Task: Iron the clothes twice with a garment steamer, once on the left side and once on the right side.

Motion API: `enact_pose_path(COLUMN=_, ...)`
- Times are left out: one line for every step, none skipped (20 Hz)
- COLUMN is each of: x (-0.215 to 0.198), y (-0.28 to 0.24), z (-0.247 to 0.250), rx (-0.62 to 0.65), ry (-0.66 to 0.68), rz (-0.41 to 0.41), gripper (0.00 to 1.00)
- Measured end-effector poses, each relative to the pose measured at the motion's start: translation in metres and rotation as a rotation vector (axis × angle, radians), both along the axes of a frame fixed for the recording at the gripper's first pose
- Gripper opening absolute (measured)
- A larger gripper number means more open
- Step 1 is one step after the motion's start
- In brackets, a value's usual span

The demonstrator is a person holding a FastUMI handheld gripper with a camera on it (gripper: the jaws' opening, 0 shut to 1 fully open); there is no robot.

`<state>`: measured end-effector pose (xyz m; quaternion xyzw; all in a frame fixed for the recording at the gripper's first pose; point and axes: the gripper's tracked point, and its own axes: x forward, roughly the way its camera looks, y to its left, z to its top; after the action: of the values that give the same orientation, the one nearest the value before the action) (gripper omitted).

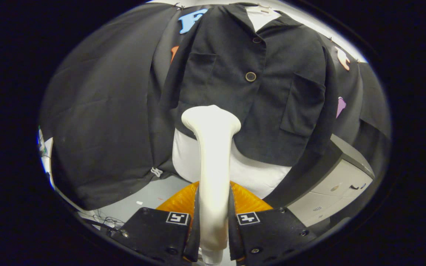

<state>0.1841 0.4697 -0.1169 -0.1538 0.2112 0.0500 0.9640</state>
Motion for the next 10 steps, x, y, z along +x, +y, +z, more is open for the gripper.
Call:
enact_pose_path(x=-0.002, y=0.001, z=-0.005, rx=0.001, ry=0.014, rz=-0.004, gripper=0.34)
enact_pose_path(x=-0.005, y=0.001, z=-0.01, rx=0.002, ry=0.024, rz=-0.007, gripper=0.34)
enact_pose_path(x=-0.008, y=0.001, z=-0.013, rx=-0.001, ry=0.03, rz=-0.008, gripper=0.34)
enact_pose_path(x=-0.011, y=0.0, z=-0.019, rx=-0.005, ry=0.039, rz=-0.011, gripper=0.34)
enact_pose_path(x=-0.016, y=-0.002, z=-0.027, rx=-0.01, ry=0.056, rz=-0.014, gripper=0.34)
enact_pose_path(x=-0.025, y=-0.007, z=-0.038, rx=-0.008, ry=0.076, rz=-0.019, gripper=0.34)
enact_pose_path(x=-0.033, y=-0.011, z=-0.045, rx=-0.006, ry=0.089, rz=-0.023, gripper=0.34)
enact_pose_path(x=-0.042, y=-0.015, z=-0.051, rx=-0.008, ry=0.099, rz=-0.027, gripper=0.34)
enact_pose_path(x=-0.052, y=-0.022, z=-0.056, rx=-0.015, ry=0.109, rz=-0.029, gripper=0.34)
enact_pose_path(x=-0.059, y=-0.028, z=-0.061, rx=-0.024, ry=0.116, rz=-0.027, gripper=0.34)
